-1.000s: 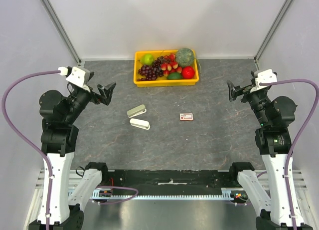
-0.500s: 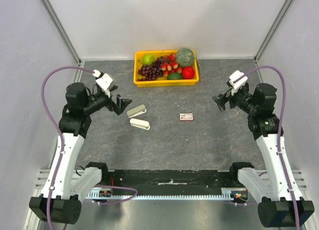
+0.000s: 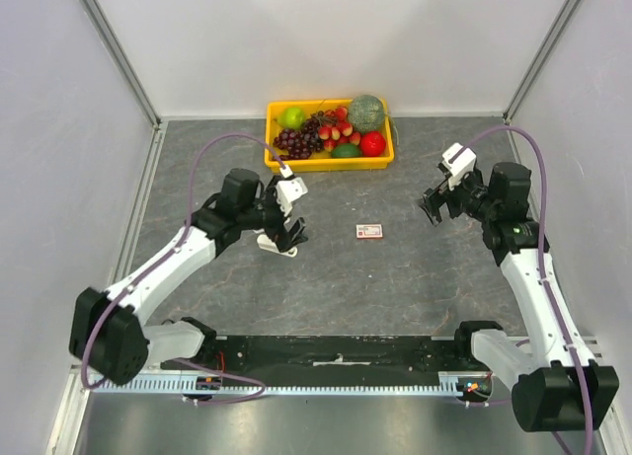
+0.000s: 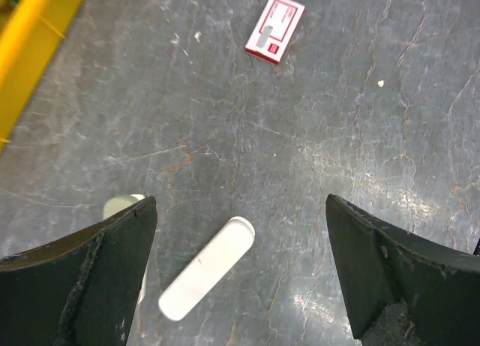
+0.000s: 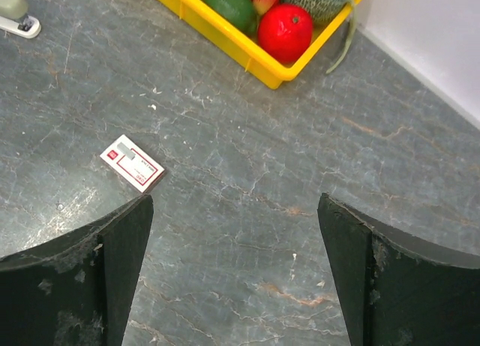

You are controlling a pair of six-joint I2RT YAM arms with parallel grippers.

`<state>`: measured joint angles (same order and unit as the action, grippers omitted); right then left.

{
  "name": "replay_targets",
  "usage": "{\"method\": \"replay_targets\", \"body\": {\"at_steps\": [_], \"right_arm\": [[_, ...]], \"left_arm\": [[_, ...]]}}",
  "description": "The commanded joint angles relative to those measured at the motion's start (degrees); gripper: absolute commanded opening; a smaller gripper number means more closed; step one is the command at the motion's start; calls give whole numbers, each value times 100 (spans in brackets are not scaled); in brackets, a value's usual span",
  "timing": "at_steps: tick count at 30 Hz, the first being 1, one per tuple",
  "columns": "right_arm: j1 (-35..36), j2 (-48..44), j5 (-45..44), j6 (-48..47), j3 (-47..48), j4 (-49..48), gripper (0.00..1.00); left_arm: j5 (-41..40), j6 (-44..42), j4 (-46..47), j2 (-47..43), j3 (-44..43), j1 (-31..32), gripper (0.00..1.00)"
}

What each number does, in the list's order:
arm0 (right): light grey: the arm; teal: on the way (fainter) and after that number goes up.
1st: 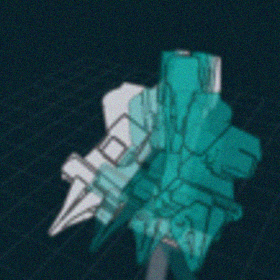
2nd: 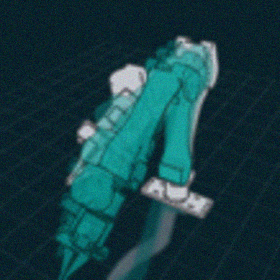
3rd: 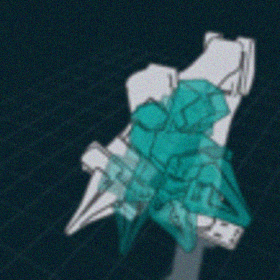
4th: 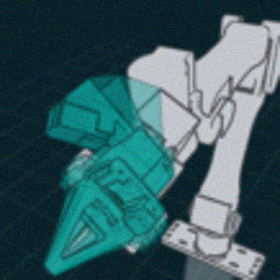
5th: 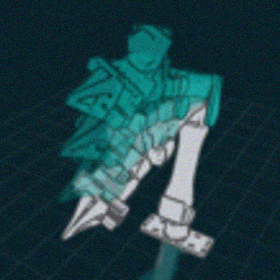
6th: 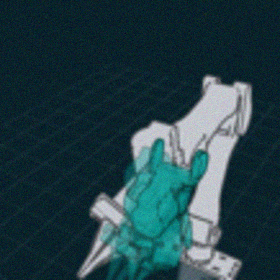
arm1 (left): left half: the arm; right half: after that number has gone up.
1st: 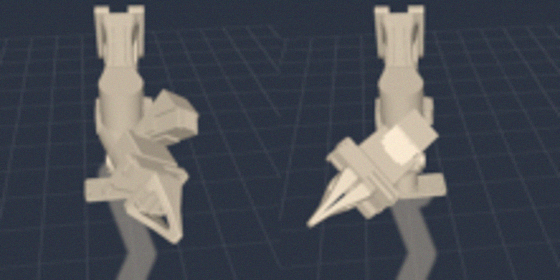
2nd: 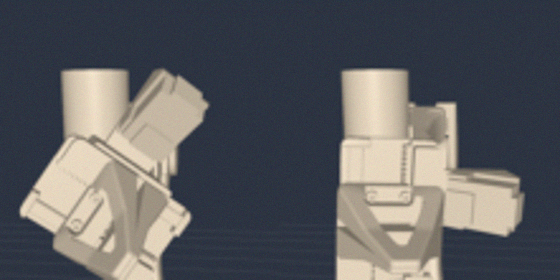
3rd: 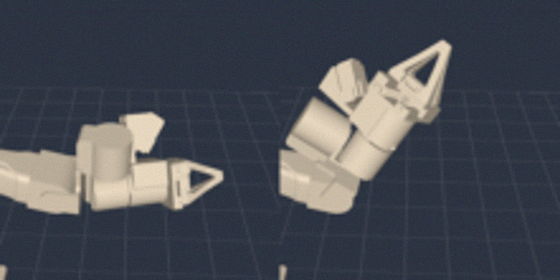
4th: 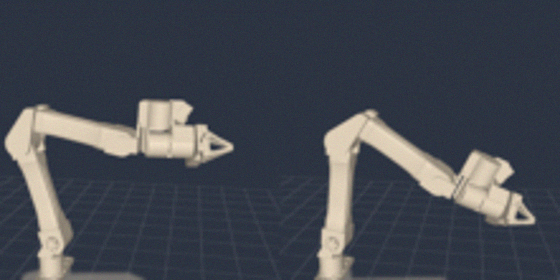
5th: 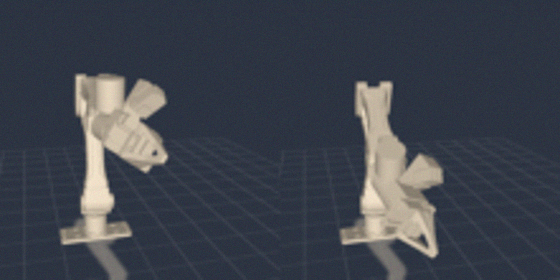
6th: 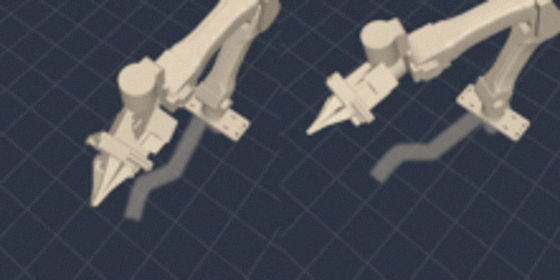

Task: Load the staples into the stapler
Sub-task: Open the staple box at the center of the board.

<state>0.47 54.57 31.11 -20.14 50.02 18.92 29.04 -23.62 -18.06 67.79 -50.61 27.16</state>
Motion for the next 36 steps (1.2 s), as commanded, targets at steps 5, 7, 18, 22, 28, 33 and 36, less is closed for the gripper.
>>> {"method": "replay_targets", "body": {"at_steps": [5,7,18,22,28,33,36], "right_arm": [[-21,686,316,493,-27,-345,98],[-12,915,386,520,25,-354,98],[155,1650,1555,-3283,-285,-242,98],[287,2908,1766,-4040,779,821,98],[822,4570,1750,-4982,2266,2371,98],[1359,4949,1310,-4710,2206,1766,98],[1456,4941,1309,-4560,2144,1624,98]], "left_arm": [[303,1367,821,1182,-564,141,100],[453,1894,1058,1376,-582,141,100],[1227,4153,2482,3108,-951,184,100],[1210,4848,3124,3705,-1056,202,100],[1288,5771,3835,4181,-1276,211,100],[1306,6193,4267,4295,-1136,194,100],[1289,6360,4504,4304,-1004,167,100]]}}
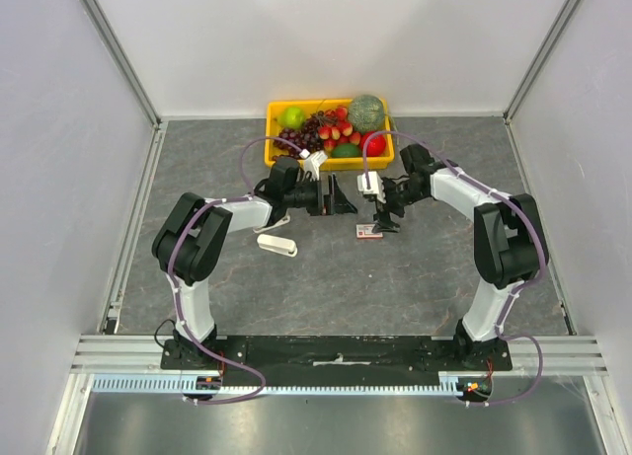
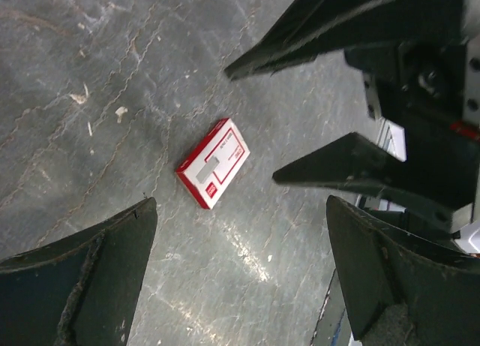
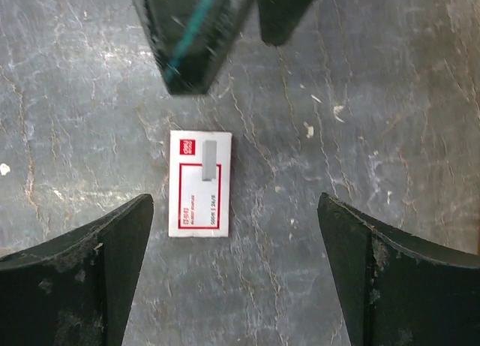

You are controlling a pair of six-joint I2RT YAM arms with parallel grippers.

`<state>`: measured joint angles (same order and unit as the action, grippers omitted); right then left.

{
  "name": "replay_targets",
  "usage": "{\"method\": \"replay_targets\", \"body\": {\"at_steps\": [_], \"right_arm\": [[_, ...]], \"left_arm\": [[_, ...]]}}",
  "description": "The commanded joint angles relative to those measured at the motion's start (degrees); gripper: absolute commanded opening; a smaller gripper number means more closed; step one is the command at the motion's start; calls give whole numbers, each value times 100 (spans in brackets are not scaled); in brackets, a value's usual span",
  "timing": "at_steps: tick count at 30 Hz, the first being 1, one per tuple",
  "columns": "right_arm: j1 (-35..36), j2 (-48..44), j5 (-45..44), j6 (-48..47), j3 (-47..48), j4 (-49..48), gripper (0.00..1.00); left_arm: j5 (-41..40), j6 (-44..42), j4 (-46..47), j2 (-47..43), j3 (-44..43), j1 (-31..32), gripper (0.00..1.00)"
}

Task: Load the staples into the stapler
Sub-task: Open the staple box at the center of the board.

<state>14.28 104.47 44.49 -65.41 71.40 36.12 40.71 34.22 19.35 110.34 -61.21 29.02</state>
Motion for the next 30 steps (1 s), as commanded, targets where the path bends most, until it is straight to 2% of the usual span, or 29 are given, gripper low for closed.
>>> {"method": "replay_targets", "body": {"at_steps": [1,7,12,17,24,30], "right_arm": [[75,-66,-2,45,-3,-114,98],[241,-93,-432,370,-249,-562,98],[268,-40,-669,415,-328,-571,94],[268,-84,-626,301,-425,-457,93],[259,-5,-749,125,-530,-386,93],[268,179,-740,125,-416,-290,89]], "left_arm": [[122,621,824,40,91,-36,100],[192,885,1202,-57,373,-115,100],[376,1218,1553,22,522,-194,100],[604,1675,1975,171,584,-194,100],[535,2080,2081,321,584,-194,99],[526,2265,2248,391,698,-194,99]]}}
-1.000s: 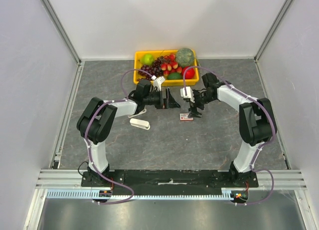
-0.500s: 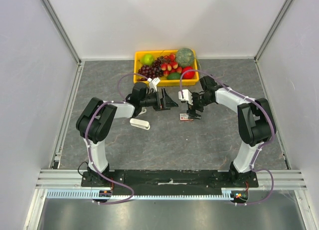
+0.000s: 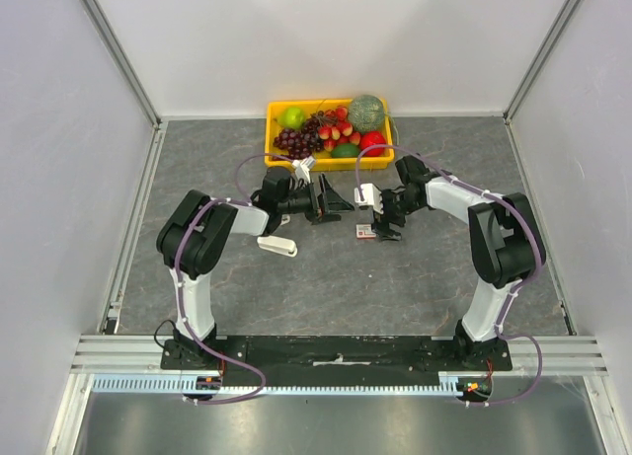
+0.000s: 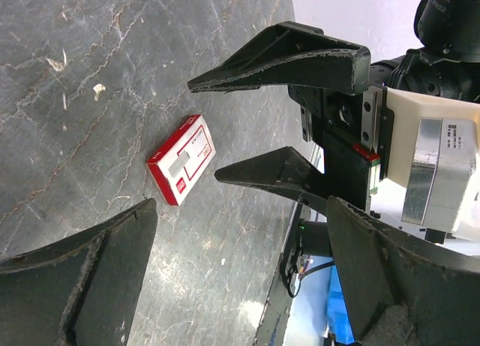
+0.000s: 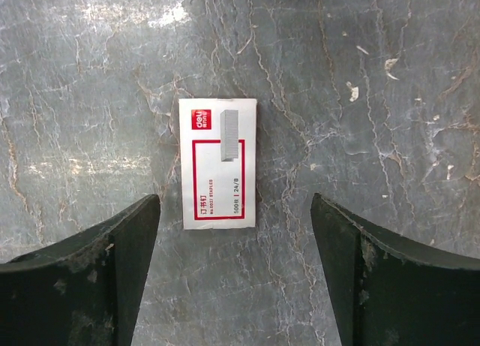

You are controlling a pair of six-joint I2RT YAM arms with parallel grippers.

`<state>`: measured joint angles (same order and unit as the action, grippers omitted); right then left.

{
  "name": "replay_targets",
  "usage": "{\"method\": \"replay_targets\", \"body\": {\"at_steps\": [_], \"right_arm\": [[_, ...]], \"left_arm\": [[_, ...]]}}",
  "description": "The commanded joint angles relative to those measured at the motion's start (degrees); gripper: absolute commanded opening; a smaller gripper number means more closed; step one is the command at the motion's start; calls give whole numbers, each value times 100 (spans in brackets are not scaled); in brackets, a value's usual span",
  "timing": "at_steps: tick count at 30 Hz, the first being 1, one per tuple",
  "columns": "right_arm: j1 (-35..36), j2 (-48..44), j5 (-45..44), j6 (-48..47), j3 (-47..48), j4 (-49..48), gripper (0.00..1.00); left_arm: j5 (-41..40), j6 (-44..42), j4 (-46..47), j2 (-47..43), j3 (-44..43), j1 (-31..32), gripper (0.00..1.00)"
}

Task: Load the staples into the stapler
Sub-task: Open the staple box at the center of the board.

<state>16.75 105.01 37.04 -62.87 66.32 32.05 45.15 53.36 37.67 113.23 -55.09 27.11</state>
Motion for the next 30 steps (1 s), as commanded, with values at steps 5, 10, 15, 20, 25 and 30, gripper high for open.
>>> {"method": "replay_targets", "body": {"at_steps": [5,10,15,20,25,30], "right_arm": [[21,230,-38,-155,188,222,83],[21,476,-118,-103,442,451,71],[30,467,-100,-94,452,425,70],[47,468,-170,-41,434,328,66],[74,450,-206,-23,399,302,61],[82,424,-206,-58,364,284,60]], "left_arm": [[170,394,592,261,113,4,92],[372,324,715,419,25,31,81],[354,315,724,638,7,101,61],[390,403,707,876,-133,206,54],[425,403,610,1078,-353,373,48],[460,464,584,1184,-555,444,36]]}}
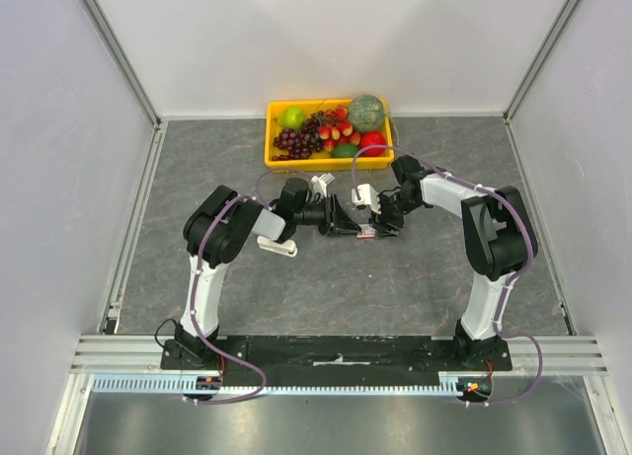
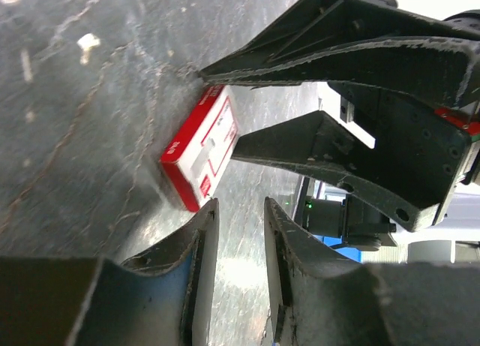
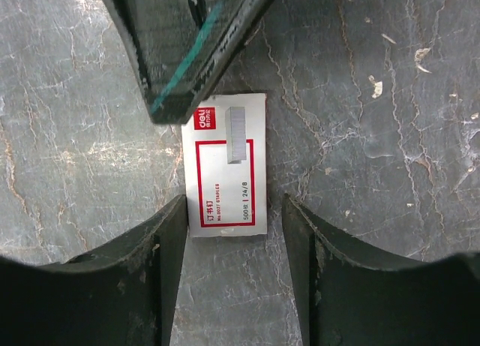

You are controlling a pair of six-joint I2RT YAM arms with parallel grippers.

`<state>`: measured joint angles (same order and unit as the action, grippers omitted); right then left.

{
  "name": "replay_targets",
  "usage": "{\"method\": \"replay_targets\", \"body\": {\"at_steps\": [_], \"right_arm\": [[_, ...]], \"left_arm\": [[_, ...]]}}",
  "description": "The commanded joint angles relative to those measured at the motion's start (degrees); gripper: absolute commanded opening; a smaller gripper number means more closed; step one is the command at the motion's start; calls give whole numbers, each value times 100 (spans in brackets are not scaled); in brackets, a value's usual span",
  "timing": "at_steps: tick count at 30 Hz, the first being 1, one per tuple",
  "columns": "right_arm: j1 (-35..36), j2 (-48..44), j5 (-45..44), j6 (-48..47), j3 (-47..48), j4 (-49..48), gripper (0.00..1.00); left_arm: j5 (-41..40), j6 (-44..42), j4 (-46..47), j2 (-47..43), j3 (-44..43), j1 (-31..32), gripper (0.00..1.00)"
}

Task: Load the staples into the stapler
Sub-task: Open the staple box at the center of the board.

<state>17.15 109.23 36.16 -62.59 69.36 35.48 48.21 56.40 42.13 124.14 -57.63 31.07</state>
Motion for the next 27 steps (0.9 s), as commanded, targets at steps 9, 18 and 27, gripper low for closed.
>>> {"method": "replay_targets", "body": {"at_steps": [9,18,27], "right_arm": [[52,-16,-144,-96,25,-86,60],[52,2,-171,-105,7,-103,59],[61,2,-215,-131,-2,-103,59]], "left_arm": [[172,-50,6,84,-302,48,36],[136,-436,-398,58,-337,31,37],[49,-665,-706,119,-486,31,41]]}}
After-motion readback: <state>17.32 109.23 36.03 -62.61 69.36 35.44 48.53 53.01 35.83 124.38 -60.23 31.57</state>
